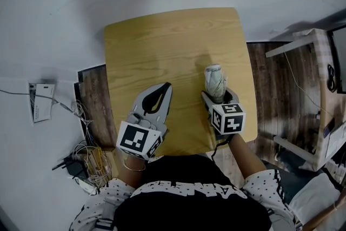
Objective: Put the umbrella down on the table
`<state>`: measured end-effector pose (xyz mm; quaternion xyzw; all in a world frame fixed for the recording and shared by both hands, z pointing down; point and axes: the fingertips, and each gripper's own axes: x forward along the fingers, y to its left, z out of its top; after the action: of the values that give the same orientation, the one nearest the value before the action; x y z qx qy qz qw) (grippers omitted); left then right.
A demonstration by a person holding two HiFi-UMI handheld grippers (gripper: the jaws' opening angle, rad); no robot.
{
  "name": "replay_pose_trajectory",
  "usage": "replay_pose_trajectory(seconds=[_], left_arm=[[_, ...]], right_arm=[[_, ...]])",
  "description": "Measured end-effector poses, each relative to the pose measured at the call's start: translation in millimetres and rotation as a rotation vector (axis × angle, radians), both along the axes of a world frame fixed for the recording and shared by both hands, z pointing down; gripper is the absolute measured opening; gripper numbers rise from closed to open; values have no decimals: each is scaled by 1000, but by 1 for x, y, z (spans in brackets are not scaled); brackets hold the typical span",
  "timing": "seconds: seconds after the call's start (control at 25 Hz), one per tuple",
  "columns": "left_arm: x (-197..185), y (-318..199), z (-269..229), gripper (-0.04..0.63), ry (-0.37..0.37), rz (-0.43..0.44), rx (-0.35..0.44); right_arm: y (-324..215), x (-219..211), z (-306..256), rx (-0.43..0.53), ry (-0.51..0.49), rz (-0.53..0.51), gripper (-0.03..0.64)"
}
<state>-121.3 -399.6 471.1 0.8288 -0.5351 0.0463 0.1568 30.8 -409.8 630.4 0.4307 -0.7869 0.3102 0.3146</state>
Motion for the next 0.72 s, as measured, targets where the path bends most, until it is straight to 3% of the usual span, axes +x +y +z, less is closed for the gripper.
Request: replay_pose_trajectory(seconds=[0.72], left_arm=[[-7,-4,-1,3,-1,-7,8]], right_arm=[[0,-5,17,-40,35,-26,322]])
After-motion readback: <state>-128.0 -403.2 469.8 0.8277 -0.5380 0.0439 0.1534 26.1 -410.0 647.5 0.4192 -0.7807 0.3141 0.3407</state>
